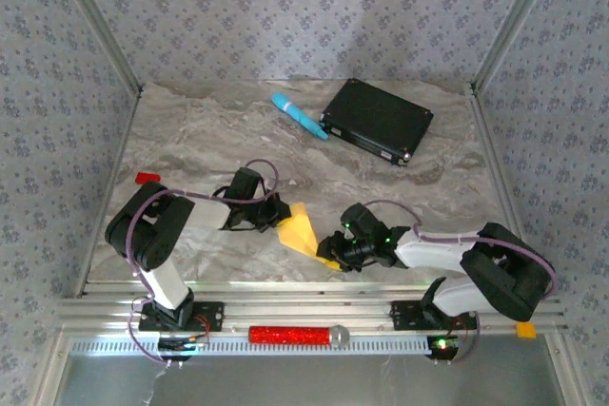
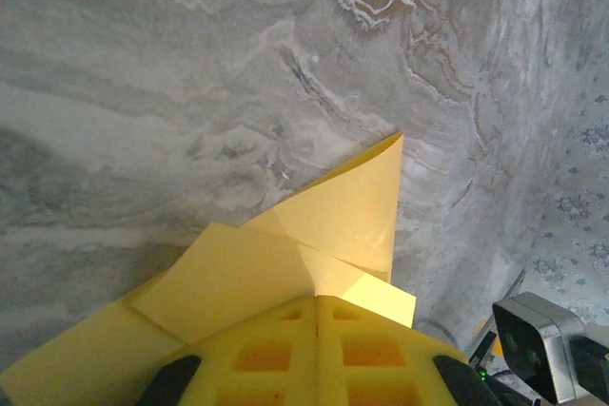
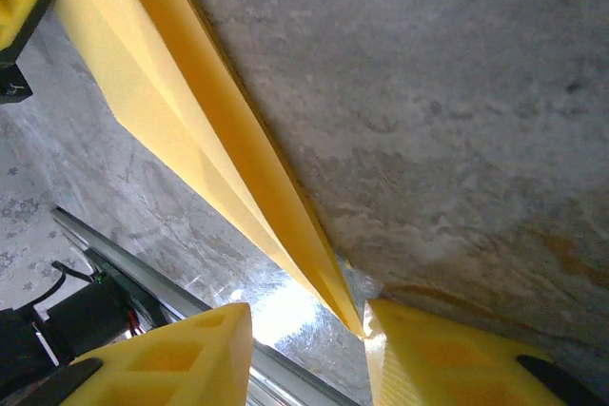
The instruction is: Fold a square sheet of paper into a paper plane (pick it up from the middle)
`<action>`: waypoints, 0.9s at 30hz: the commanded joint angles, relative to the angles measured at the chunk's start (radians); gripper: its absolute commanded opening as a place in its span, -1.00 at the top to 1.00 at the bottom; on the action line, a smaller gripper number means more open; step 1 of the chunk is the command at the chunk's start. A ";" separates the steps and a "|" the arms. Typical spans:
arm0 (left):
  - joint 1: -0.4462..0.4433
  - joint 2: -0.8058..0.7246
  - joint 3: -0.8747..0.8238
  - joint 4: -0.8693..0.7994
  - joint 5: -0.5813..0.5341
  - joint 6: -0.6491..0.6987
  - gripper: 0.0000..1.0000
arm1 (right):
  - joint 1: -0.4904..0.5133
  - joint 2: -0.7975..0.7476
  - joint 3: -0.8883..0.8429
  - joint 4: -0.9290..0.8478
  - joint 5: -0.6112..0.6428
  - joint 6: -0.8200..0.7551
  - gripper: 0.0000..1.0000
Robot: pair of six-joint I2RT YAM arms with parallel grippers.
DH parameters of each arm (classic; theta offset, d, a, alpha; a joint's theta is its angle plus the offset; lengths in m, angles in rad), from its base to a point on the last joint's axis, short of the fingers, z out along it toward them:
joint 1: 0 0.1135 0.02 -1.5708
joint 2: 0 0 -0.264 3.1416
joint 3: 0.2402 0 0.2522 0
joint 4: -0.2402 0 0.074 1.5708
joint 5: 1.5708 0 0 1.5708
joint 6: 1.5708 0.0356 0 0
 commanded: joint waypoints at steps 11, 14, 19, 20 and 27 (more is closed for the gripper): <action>-0.018 0.033 -0.013 -0.100 0.014 -0.023 1.00 | 0.015 0.029 0.051 -0.014 0.050 -0.005 0.24; -0.017 0.031 -0.023 -0.095 0.008 -0.027 1.00 | 0.011 0.025 0.026 0.089 0.031 0.023 0.24; -0.017 0.030 -0.018 -0.091 0.008 -0.030 1.00 | 0.005 0.011 0.016 0.141 0.020 0.018 0.24; -0.018 0.028 -0.018 -0.092 0.008 -0.030 1.00 | 0.000 0.007 0.016 0.129 0.023 0.012 0.25; -0.018 0.025 -0.010 -0.094 0.011 -0.025 1.00 | -0.028 0.010 -0.001 0.142 0.033 -0.018 0.28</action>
